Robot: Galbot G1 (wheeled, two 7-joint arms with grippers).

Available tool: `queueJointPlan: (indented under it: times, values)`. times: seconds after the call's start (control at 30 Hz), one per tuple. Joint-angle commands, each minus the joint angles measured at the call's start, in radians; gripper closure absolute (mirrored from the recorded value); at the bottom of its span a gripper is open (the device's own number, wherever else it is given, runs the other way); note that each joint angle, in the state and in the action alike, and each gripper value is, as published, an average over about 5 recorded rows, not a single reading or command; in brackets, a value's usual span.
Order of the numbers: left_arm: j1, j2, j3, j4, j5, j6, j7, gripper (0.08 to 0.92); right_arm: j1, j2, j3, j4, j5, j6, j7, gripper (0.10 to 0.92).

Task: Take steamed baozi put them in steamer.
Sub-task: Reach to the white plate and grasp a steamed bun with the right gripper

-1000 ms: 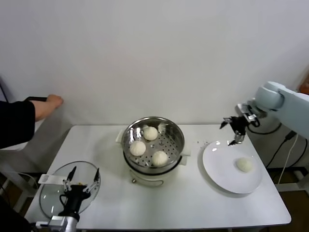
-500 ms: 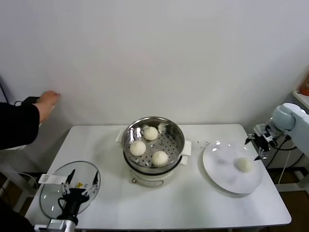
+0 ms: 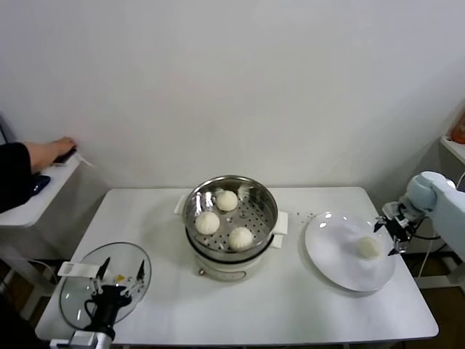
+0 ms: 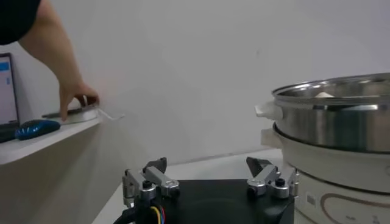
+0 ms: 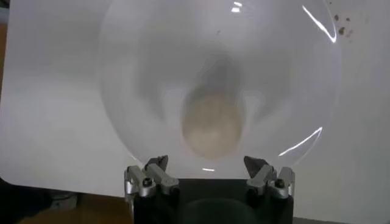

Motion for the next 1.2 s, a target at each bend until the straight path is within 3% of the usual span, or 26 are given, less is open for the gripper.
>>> queueJointPlan:
  times: [0.03, 0.9, 1.2]
  values:
    - [-0.003, -0.001, -0.003, 0.003, 0.003, 0.003, 0.001, 0.177, -0.048, 0.078, 0.070, -0.092, -0.054, 0.022, -0.003, 0.203]
    - [-0.008, -0.003, -0.007, 0.020, 0.004, 0.004, -0.004, 0.177, -0.054, 0.130, 0.097, -0.129, -0.079, 0.021, -0.010, 0.204]
    - [-0.010, -0.004, -0.007, 0.019, 0.004, 0.006, -0.006, 0.177, -0.057, 0.125, 0.100, -0.124, -0.079, 0.024, -0.012, 0.357]
